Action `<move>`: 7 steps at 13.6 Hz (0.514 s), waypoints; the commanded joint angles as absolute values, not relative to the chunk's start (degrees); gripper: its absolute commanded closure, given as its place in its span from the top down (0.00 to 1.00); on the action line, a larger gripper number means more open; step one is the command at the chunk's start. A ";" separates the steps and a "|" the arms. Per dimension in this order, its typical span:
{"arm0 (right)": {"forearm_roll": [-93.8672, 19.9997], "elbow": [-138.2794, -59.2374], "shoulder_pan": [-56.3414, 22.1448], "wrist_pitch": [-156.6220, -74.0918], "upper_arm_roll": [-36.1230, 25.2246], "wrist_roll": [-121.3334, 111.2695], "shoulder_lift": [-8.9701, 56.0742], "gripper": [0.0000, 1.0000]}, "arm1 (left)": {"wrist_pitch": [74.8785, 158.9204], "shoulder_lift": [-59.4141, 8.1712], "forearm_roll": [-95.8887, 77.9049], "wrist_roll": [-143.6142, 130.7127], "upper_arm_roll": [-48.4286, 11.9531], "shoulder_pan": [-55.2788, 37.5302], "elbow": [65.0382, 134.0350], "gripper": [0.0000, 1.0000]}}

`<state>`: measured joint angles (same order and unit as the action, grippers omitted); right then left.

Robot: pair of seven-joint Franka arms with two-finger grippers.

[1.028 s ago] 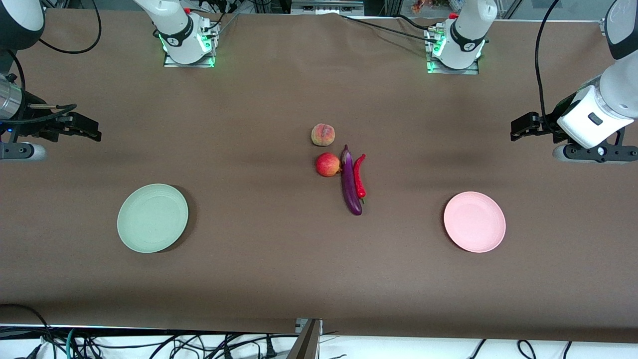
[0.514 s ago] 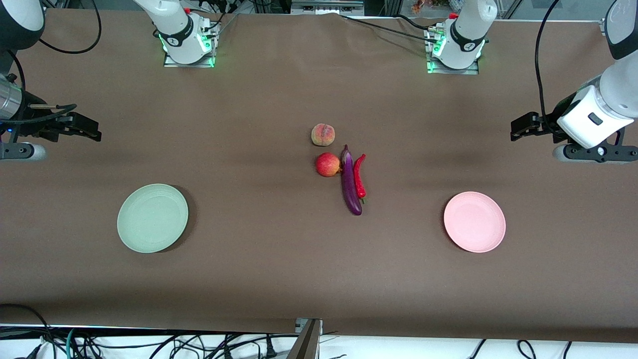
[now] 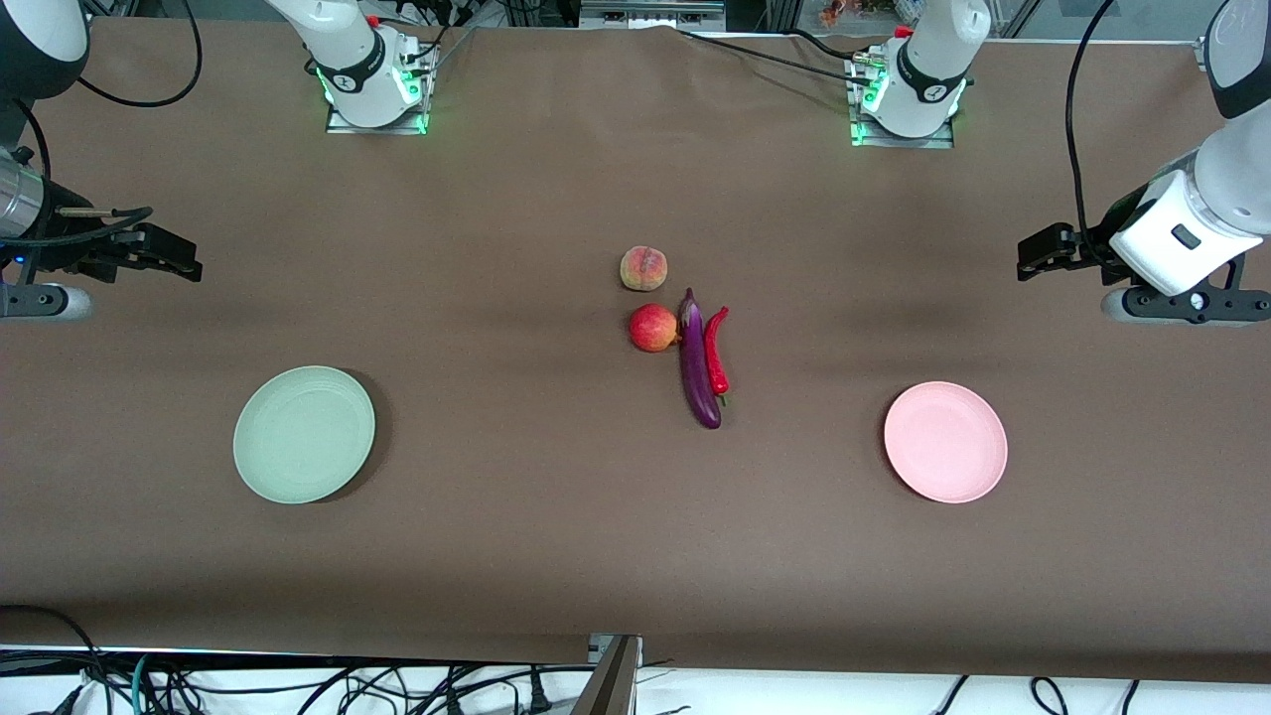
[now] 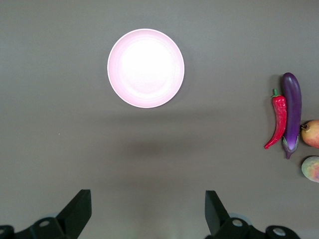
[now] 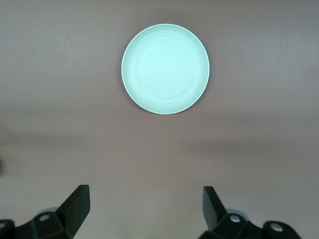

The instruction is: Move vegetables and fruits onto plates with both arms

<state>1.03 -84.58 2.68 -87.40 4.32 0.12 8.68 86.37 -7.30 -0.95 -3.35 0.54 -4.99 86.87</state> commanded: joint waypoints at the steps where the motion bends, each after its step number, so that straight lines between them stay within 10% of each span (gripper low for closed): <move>1: 1.32 -83.32 2.99 -87.19 4.48 -0.44 9.32 1.00 | 86.22 -7.73 -1.05 -3.08 0.62 -5.10 85.96 1.00; 7: 1.32 -83.32 2.99 -87.19 4.40 -0.44 9.32 1.00 | 86.05 -7.73 -1.05 -3.16 0.62 -4.92 86.04 1.00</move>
<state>1.03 -84.58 2.68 -87.40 4.32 0.12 8.68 86.37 -7.30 -0.95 -3.35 0.57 -4.92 86.87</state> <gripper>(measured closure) 0.000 0.000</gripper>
